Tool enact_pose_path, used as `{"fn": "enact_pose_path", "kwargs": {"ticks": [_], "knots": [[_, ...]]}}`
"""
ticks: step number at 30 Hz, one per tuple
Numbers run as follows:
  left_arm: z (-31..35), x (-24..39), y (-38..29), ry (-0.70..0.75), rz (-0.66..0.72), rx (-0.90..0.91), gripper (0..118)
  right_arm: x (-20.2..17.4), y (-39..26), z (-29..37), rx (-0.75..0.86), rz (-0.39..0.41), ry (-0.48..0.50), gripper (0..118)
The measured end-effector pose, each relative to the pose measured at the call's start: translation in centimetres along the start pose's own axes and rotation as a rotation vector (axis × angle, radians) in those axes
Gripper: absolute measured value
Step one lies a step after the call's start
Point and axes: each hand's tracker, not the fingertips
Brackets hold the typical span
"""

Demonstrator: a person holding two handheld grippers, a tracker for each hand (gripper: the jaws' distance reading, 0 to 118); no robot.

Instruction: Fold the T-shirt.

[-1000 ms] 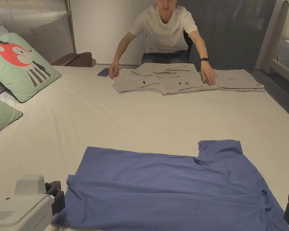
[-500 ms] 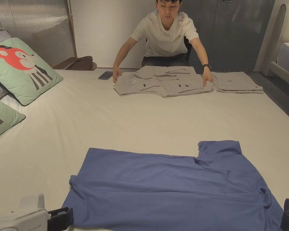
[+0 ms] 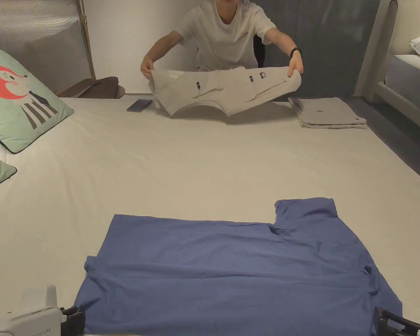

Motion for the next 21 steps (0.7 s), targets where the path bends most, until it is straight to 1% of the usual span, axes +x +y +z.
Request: {"fn": "enact_pose_path", "kwargs": {"ticks": [2,4,5,6,8,10,11,13,14,15,16,18,21], "knots": [[0.3,-0.3,0.0,-0.007,0.017,0.004,6,0.8,-0.6,-0.3,-0.002,-0.005,-0.001,108],[0.7,-0.6,0.1,-0.012,0.037,0.011,6,1.7,-1.8,-1.4,-0.073,-0.04,-0.003,105],[0.8,-0.7,0.1,-0.015,0.046,0.01,6,2.0,-2.1,-1.8,-0.102,-0.058,0.007,100],[0.9,-0.6,0.0,-0.015,0.051,0.013,6,2.3,-2.3,-2.1,-0.118,-0.076,0.032,91],[0.9,-0.4,0.1,-0.013,0.049,0.014,6,2.2,-2.5,-2.1,-0.132,-0.076,0.047,78],[0.9,-0.1,0.1,-0.005,0.042,0.014,6,1.6,-2.8,-2.8,-0.162,-0.057,0.072,70],[0.9,0.0,0.0,-0.002,0.04,0.013,6,1.2,-2.8,-2.7,-0.171,-0.046,0.079,67],[0.9,0.0,0.1,0.001,0.045,0.012,6,0.8,-3.0,-3.2,-0.18,-0.048,0.091,61],[0.9,0.0,0.1,-0.002,0.053,0.011,6,0.7,-3.1,-3.4,-0.182,-0.05,0.092,46],[1.0,-0.1,0.1,-0.004,0.059,0.013,6,0.6,-3.5,-3.8,-0.178,-0.054,0.092,15],[1.1,-0.2,0.1,-0.007,0.065,0.015,6,0.6,-3.4,-3.7,-0.159,-0.053,0.076,5],[1.4,-0.2,0.1,-0.013,0.072,0.016,6,1.0,-3.2,-3.3,-0.158,-0.065,0.102,4],[1.9,-0.4,0.4,-0.016,0.07,0.026,6,1.5,-2.5,-2.0,-0.133,-0.05,0.095,4]]}}
